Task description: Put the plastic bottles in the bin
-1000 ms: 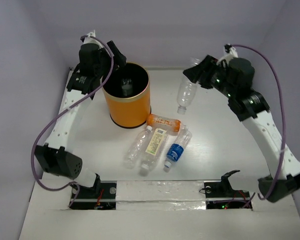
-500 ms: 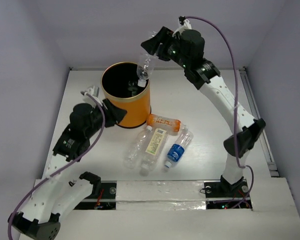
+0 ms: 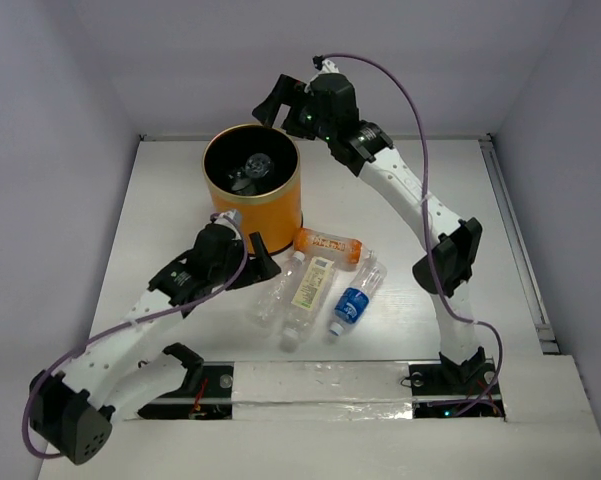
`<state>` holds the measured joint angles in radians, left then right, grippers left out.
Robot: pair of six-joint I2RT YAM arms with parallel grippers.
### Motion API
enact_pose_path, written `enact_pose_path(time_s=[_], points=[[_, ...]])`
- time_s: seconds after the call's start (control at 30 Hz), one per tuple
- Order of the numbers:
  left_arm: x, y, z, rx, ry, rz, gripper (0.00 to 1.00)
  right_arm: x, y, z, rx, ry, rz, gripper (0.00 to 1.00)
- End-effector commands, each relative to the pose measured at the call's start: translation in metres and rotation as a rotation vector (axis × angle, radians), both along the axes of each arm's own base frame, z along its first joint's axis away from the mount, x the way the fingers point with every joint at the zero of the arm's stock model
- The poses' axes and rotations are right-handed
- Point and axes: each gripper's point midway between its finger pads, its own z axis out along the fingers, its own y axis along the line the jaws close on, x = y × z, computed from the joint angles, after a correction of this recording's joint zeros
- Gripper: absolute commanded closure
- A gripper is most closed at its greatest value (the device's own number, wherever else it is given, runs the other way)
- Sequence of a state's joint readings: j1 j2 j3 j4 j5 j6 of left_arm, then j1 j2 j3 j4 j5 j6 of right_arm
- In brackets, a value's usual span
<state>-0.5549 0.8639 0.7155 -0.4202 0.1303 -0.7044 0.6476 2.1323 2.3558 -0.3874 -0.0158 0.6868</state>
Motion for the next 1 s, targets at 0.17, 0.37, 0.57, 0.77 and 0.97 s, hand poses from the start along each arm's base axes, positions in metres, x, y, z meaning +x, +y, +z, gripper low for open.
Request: enact_pose_path(time_s=[0.17,0.37,0.57,0.77,0.97], points=[[0.009,-0.022,-0.019,0.15,0.002,-0.117,0.22,-0.07,-0.049,0.098,0.007,-0.192,0.023,0.21],[0.02,-0.026,-0.037,0.245,0.008,-0.153,0.18,-0.147,-0.111,0.068,0.003,-0.188,0.017,1.0],[0.036,-0.023,-0.056,0.344,0.006,-0.142,0.16,-0.208,-0.161,-0.071,-0.099,0.054,-0.013,0.29],[0.045,-0.028,-0.086,0.405,0.05,-0.167,0.16,-0.257,-0.197,-0.168,-0.122,0.271,-0.057,0.0],[0.048,-0.031,-0.106,0.427,0.087,-0.172,0.2,-0.259,-0.224,-0.224,-0.215,0.426,-0.216,0.0]])
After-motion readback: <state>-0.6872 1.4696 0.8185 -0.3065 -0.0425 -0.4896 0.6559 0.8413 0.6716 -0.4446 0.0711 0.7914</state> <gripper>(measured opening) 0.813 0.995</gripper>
